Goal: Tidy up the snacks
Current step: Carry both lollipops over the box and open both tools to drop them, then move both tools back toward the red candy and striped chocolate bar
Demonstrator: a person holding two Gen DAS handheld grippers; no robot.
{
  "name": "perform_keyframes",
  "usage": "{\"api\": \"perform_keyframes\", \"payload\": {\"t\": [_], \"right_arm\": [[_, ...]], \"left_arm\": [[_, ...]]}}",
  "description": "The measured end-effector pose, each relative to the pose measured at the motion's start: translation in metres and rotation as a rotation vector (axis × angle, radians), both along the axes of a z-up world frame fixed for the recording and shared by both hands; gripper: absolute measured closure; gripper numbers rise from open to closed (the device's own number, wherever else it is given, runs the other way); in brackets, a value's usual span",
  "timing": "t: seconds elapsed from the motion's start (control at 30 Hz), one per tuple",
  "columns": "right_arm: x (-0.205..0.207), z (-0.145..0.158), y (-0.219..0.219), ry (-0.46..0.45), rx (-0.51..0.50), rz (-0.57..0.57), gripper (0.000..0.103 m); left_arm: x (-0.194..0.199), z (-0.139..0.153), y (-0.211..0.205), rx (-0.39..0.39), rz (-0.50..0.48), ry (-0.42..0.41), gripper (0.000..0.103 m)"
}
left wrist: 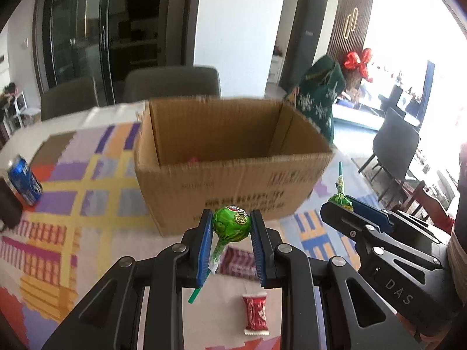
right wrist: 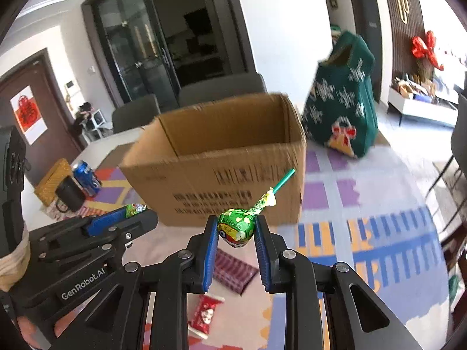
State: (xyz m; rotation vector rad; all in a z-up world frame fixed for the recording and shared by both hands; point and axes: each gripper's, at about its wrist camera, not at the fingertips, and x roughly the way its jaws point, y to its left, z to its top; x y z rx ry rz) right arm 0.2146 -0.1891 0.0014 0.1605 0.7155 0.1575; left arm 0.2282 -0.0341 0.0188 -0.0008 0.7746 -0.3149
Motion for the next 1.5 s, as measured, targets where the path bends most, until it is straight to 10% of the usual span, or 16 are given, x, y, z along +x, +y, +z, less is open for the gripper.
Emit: {"api": "perform_keyframes", "payload": {"t": [0.5,1.1,1.23,1.5], "right_arm": [[0.032,0.062,0.016,-0.150,-0.042,0.082,0.077],[0.102,0.069,0.024,-0.118,-0.121,0.127,0.077],[0.113,0.067,0.022,-0.107,-0.131,0.122,0.071],[0.105,0.069,0.016,-0.128,-0.148,0.098,0.056]], "left_arm": [[0.043,0.052,0.009,-0.006,0.028,-0.106,0.077],[0.118,0.048,0.005,0.012,0.032,-0.032,0.077],[0.120,0.049,0.004,0.047,0.057,-0.052,0.053],[0.096,0.053,0.010,0.095,0.085,-0.083,0.046]]}}
